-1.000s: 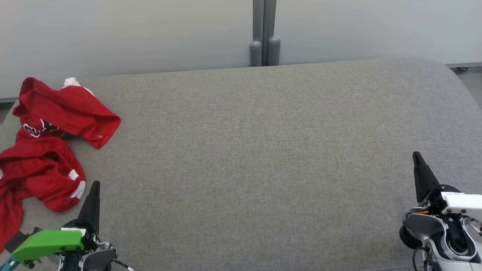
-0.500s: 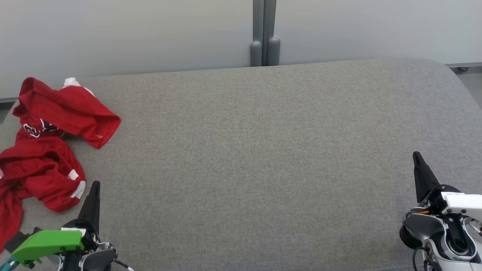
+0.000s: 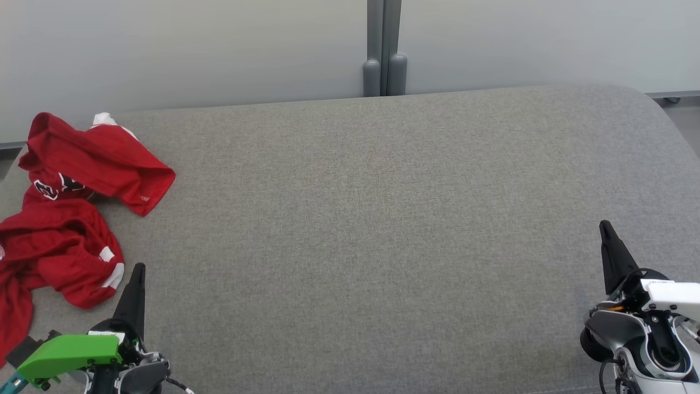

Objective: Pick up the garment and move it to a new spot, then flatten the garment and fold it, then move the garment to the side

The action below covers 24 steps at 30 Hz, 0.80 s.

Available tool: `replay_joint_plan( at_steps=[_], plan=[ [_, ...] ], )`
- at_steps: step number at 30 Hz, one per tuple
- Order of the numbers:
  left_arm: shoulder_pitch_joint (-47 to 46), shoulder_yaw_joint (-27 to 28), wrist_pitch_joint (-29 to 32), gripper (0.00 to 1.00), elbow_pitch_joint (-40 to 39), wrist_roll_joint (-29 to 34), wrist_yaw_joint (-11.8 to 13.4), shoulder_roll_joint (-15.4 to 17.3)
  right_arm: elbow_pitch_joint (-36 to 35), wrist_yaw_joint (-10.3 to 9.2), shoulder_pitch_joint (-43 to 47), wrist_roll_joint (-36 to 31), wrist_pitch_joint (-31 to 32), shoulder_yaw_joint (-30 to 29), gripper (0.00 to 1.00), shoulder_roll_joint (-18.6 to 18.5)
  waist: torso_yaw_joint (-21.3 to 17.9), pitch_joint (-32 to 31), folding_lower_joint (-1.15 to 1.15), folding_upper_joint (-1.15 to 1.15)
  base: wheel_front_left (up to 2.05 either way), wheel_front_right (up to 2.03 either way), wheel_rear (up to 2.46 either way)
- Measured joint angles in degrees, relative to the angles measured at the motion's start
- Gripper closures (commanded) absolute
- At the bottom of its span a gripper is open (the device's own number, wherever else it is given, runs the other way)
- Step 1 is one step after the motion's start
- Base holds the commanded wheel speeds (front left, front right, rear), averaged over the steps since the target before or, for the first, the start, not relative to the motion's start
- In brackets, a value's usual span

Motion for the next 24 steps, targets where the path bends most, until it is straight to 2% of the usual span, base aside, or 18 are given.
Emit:
replay_joint_plan(
  at_steps=[22,23,24],
  plan=[
    [0.0,0.0,0.0,1.0,0.0,0.0,0.0,0.0,0.0,0.0,0.0,-0.1,0.0,0.0,1.0,0.0,0.0,0.0,0.0,0.0,0.0,0.0,0.0],
    [0.1,-0.1,0.0,0.0,0.4,-0.1,0.0,-0.1,0.3,-0.12,0.2,0.0,0.0,0.0,0.0,0.1,0.0,0.0,0.0,0.0,0.0,0.0,0.0],
    [0.5,-0.1,0.0,0.0,1.0,-0.2,0.0,-0.2,0.9,-0.24,0.5,0.0,0.0,0.0,0.0,0.2,0.0,0.0,0.0,0.0,0.0,0.0,0.0]
  ],
)
